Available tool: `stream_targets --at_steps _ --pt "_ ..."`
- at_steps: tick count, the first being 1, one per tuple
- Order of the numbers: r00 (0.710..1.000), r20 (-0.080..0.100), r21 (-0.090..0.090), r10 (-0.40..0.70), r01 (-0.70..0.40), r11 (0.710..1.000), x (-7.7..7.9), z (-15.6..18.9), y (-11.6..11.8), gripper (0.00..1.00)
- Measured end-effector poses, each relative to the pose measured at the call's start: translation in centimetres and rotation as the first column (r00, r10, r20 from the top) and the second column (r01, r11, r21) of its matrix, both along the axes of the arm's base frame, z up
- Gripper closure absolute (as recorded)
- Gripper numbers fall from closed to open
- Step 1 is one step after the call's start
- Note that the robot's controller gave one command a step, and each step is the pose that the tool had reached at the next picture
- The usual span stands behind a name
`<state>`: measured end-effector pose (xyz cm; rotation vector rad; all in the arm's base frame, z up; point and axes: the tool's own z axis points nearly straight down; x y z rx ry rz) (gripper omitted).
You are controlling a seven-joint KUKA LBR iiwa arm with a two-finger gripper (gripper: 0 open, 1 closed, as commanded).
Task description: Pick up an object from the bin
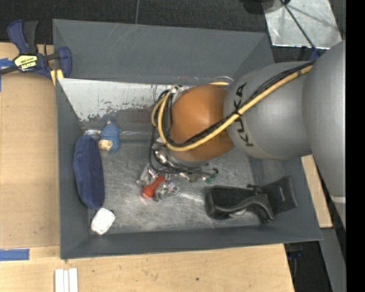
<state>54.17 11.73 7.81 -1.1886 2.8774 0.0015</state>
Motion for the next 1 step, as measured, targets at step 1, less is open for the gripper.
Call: stream_targets --at_steps 1 --pt "0.997 -0.013 -0.009 0.074 -0.074 0.997 1.13 15.62 0.45 1.0"
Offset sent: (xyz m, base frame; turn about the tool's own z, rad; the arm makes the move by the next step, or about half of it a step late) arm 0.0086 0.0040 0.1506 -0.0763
